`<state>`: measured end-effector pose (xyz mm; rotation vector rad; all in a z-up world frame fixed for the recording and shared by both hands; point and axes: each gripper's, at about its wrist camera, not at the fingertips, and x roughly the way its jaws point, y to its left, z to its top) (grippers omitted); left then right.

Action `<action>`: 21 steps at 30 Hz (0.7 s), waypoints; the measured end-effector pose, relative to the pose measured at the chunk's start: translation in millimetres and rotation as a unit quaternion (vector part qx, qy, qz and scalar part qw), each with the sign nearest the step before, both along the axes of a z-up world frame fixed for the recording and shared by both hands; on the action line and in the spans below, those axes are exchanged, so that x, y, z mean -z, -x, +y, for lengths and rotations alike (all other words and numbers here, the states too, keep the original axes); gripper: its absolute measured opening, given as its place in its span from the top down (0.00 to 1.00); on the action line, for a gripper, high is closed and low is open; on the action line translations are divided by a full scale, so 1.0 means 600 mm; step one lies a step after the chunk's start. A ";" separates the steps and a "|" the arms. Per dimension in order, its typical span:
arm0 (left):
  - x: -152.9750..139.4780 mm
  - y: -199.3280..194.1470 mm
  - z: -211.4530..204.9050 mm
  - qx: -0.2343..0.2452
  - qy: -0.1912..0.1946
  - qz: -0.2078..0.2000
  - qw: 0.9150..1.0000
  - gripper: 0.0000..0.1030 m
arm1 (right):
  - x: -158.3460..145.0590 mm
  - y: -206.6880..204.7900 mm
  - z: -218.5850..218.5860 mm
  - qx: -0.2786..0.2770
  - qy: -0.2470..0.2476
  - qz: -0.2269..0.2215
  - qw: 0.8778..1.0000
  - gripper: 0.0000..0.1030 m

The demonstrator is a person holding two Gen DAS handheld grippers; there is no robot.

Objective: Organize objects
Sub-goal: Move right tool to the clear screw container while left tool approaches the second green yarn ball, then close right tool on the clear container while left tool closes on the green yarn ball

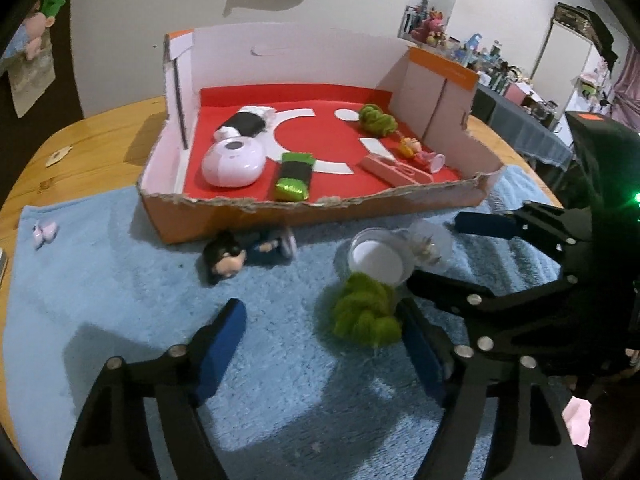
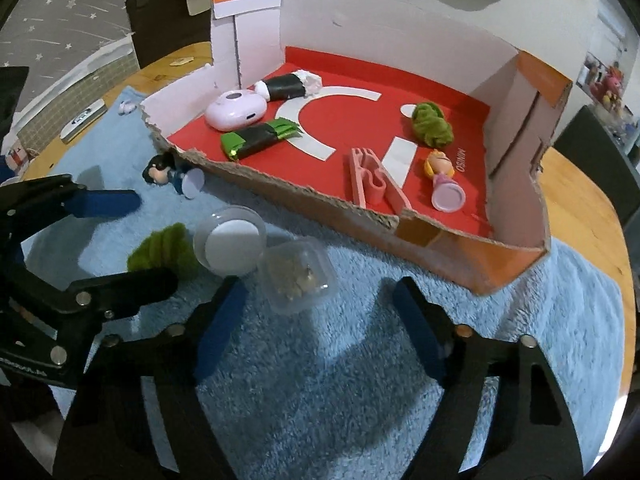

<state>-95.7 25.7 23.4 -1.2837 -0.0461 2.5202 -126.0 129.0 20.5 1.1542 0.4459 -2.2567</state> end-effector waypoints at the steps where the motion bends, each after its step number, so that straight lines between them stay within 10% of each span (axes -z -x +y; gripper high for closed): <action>1: 0.000 0.001 0.001 0.004 -0.002 -0.001 1.000 0.30 | 0.000 0.001 0.000 -0.001 0.003 -0.002 1.000 0.33; 12: 0.000 0.003 0.010 0.022 -0.015 -0.004 1.000 0.46 | -0.004 0.000 -0.002 -0.018 0.024 -0.002 1.000 0.61; 21: 0.002 0.001 0.013 0.021 -0.016 -0.004 1.000 0.63 | -0.007 -0.006 0.003 -0.015 0.026 0.006 1.000 0.62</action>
